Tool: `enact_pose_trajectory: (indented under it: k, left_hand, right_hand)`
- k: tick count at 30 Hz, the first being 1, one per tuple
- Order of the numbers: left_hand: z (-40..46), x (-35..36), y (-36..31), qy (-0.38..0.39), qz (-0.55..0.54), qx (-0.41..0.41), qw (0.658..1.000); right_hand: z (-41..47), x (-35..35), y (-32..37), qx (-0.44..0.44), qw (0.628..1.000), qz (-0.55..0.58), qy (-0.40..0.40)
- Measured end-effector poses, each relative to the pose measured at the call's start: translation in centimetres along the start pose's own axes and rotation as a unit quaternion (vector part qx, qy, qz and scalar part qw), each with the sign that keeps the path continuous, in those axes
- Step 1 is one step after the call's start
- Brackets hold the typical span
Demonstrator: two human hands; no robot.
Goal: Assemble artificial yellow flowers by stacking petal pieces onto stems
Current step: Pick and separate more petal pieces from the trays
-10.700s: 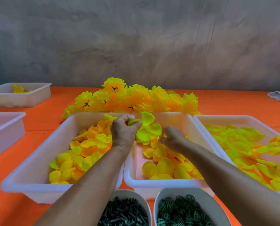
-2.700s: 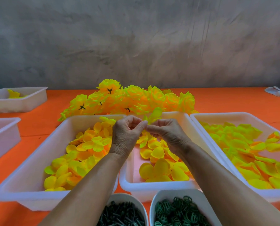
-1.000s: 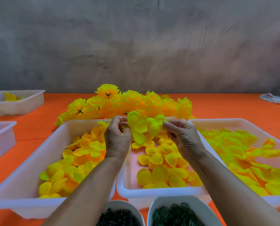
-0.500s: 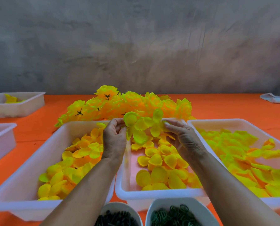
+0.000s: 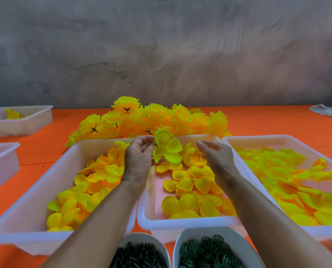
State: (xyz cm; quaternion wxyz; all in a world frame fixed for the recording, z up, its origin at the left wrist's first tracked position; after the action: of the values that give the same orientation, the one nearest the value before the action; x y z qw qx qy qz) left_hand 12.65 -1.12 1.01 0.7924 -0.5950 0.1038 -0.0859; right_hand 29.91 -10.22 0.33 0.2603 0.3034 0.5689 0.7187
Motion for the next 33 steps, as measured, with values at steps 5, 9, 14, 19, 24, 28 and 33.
enact_pose_trajectory:
  k: [5,9,14,19,24,28,33]
  left_hand:
    - [-0.7,1.1,-0.4,0.095,-0.003,0.028,0.995]
    - [-0.6,1.2,-0.3,0.094,-0.015,0.019,0.995]
    - [-0.5,1.1,0.2,0.079,0.023,0.013,0.997]
    - [-0.5,0.9,0.4,0.061,0.025,0.020,0.998]
    - [-0.6,1.3,-0.1,0.100,-0.004,-0.010,0.995]
    - [-0.8,1.2,-0.3,0.104,0.031,0.007,0.994]
    - [-0.8,1.2,0.0,0.106,0.055,0.018,0.993]
  right_hand:
    - [-1.1,1.9,0.0,0.082,0.980,0.036,0.178]
    - [-0.8,1.6,-0.2,0.101,0.981,0.094,0.138]
    - [-0.7,1.3,0.0,0.107,0.977,0.117,0.142]
    - [-0.8,1.8,-0.1,0.137,0.967,0.129,0.170]
    - [-0.4,1.3,-0.4,0.131,0.977,0.129,0.110]
    - [-0.4,1.1,-0.5,0.109,0.984,0.102,0.101]
    - [-0.6,0.9,-0.2,0.074,0.989,0.079,0.097]
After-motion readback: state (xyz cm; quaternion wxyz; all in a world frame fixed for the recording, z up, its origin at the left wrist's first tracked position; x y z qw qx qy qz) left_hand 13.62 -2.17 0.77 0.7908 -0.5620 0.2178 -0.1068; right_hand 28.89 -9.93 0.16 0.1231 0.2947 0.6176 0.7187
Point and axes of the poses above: each hand's wrist, its own z-axis towards the middle knuckle, its own x-axis out of the palm, y = z × x, the point moved 4 cm from there along z, towards the middle knuckle, and after that the axes turned 13 degrees about z, right-handed, at the moved point
